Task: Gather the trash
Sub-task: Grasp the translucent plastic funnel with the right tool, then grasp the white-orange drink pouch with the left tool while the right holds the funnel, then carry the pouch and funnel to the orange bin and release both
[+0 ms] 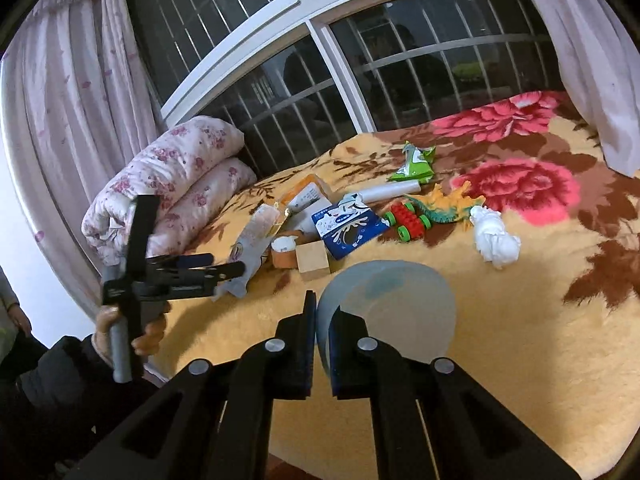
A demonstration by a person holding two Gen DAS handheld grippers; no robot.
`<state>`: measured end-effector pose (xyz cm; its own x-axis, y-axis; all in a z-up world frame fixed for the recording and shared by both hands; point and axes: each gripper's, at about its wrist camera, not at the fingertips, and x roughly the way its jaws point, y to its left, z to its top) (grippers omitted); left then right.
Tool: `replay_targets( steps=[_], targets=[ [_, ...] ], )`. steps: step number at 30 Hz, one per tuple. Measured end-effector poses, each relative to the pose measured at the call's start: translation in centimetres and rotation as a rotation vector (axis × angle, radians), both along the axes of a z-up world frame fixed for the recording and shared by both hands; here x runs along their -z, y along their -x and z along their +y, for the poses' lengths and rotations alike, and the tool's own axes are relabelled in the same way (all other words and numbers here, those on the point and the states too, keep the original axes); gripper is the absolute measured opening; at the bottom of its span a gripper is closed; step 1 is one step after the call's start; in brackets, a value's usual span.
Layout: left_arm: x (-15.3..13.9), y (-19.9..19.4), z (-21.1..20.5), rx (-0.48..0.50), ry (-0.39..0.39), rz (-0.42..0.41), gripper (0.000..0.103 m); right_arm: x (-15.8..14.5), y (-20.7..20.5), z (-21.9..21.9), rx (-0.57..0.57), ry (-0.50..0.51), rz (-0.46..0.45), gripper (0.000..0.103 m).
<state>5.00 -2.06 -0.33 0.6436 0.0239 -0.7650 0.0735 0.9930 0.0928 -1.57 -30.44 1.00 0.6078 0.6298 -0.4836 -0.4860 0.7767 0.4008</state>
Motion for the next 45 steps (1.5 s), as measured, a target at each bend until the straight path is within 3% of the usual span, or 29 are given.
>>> replay_targets(
  steps=[3,4,6,11,13,18,22,25,31,39,45],
  targets=[
    [1.0,-2.0,-0.3,-0.003,-0.048,0.019,0.084,0.1,-0.3,0.4,0.005,0.007,-0.001,0.005],
    [1.2,-2.4,-0.2,-0.007,-0.043,0.02,0.08,0.2,-0.4,0.6,0.002,0.008,0.0,0.005],
    [1.8,-3.3,0.1,-0.017,-0.041,0.029,0.055,0.3,-0.6,0.9,-0.004,0.006,0.004,0.005],
    [0.9,-2.8,1.7,-0.087,0.064,-0.003,0.043,0.6,-0.8,1.8,-0.017,0.002,0.009,0.005],
    [-0.6,-1.0,2.1,-0.093,0.116,-0.042,0.042,0.4,-0.6,2.0,-0.022,-0.008,-0.007,0.005],
    [-5.5,5.9,0.8,-0.022,0.142,-0.188,0.041,-0.1,-0.1,1.7,-0.025,-0.045,-0.038,0.005],
    [-6.8,11.7,-1.2,0.014,0.156,-0.247,0.041,-0.7,0.7,1.6,-0.029,-0.06,-0.067,0.005],
    [-6.0,15.5,-2.9,0.043,0.151,-0.254,0.041,-0.9,3.0,1.4,-0.021,-0.042,-0.106,0.005],
    [-2.2,21.5,-5.2,0.096,0.152,-0.212,0.041,-0.1,8.4,1.6,-0.031,-0.014,-0.073,0.005],
    [2.3,24.1,-5.6,0.121,0.189,-0.094,0.041,1.5,14.8,2.4,-0.084,0.044,-0.028,0.005],
    [5.2,25.6,-5.8,0.145,0.189,0.007,0.041,5.5,17.4,2.2,-0.09,0.09,0.112,0.006]
  ],
)
